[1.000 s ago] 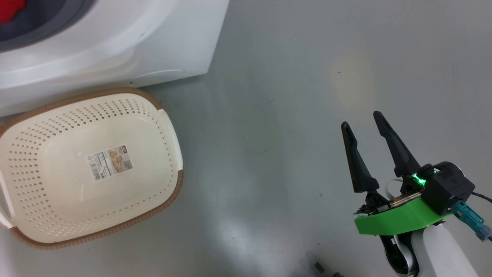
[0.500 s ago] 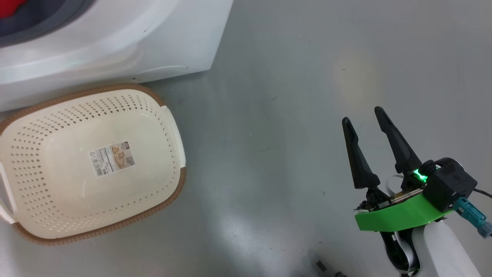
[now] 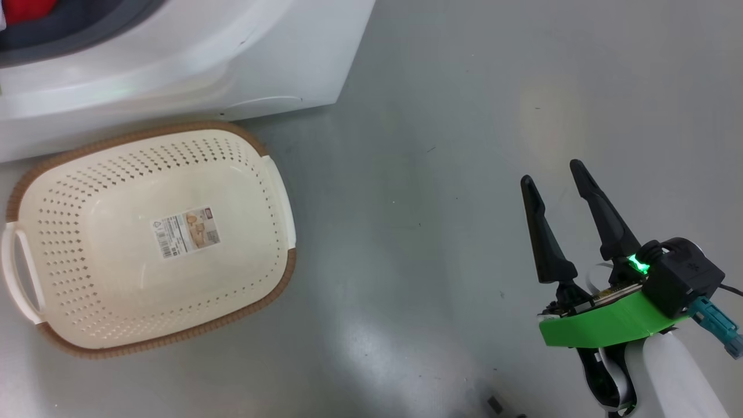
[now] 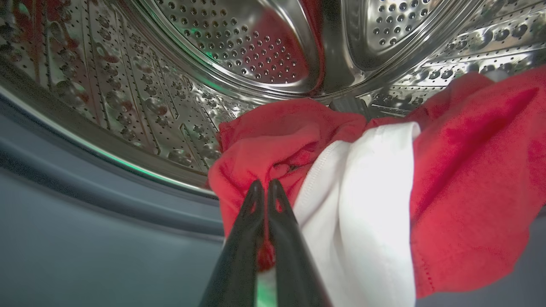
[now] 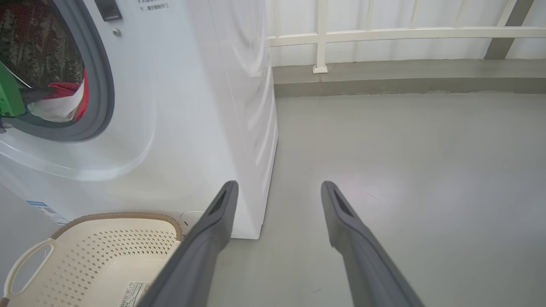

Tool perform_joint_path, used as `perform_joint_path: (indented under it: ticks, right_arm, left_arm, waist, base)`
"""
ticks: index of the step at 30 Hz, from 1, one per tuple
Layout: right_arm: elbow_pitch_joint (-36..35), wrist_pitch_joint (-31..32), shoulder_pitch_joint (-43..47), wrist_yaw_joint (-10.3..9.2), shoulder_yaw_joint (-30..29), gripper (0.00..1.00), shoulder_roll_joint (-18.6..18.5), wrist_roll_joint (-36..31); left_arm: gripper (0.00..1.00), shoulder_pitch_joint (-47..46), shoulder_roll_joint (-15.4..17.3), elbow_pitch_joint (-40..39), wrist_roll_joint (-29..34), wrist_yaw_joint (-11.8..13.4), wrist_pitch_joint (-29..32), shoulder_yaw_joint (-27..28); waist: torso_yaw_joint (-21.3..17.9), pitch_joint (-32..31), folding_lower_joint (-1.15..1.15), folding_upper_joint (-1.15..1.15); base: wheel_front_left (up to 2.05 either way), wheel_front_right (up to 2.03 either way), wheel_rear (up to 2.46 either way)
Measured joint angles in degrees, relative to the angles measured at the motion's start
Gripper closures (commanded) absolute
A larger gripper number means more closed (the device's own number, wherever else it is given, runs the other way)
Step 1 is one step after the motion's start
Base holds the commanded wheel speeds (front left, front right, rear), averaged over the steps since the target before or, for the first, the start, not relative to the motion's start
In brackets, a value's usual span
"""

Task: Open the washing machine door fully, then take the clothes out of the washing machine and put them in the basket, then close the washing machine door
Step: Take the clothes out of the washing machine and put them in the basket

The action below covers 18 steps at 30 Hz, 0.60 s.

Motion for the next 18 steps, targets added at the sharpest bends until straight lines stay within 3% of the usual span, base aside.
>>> perform_joint_path:
  ticks: [7, 18]
  right_arm:
    - [0.04, 0.0, -0.01, 0.0, -0.54, 0.0, -0.01, 0.0]
    - [0.18, 0.0, -0.03, 0.0, -1.05, 0.0, -0.02, 0.0]
  left_arm:
    - [1.0, 0.78, -0.67, -4.43, -0.47, -1.51, -2.69, 0.04]
    - [1.0, 7.57, -0.76, -17.59, -0.75, -0.96, -3.26, 0.73]
  waist:
    - [1.0, -0.41, 0.0, 0.0]
    - [2.35, -1.77, 0.0, 0.0]
  base:
    - [0.0, 0.0, 0.0]
    - [0.0, 0.0, 0.0]
